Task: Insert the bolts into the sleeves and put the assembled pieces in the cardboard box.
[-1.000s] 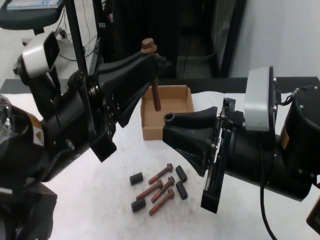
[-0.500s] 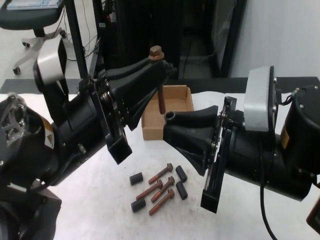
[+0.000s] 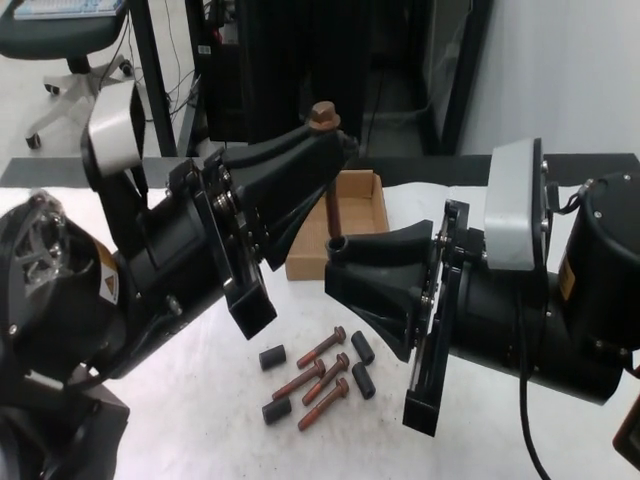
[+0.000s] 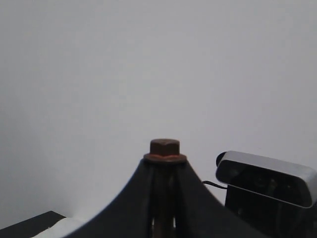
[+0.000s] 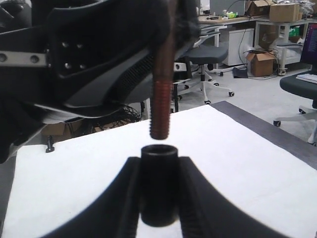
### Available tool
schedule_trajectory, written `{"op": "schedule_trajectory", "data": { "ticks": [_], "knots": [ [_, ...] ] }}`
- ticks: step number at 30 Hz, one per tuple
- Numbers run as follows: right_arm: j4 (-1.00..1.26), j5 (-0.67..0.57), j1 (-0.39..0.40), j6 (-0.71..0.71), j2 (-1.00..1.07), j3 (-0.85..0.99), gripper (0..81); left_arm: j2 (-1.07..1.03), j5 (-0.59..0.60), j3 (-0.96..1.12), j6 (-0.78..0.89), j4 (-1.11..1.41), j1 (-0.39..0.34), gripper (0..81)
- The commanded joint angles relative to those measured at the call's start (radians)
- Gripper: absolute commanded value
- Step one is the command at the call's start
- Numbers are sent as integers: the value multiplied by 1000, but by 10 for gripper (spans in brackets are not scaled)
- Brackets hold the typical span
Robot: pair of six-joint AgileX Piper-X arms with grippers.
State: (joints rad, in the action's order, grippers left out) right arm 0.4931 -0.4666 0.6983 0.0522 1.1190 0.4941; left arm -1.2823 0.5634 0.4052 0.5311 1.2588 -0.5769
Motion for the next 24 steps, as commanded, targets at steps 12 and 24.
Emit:
{"op": "schedule_trajectory", "data": {
  "ticks": [12,24],
  "knots": [
    [73,19,1,1,2,4,9,-2,-3,5,-16,-56,-5,0],
    [73,11,2,1,2,17,9,-3,-1,5,-16,-75,-5,0]
  ]
}}
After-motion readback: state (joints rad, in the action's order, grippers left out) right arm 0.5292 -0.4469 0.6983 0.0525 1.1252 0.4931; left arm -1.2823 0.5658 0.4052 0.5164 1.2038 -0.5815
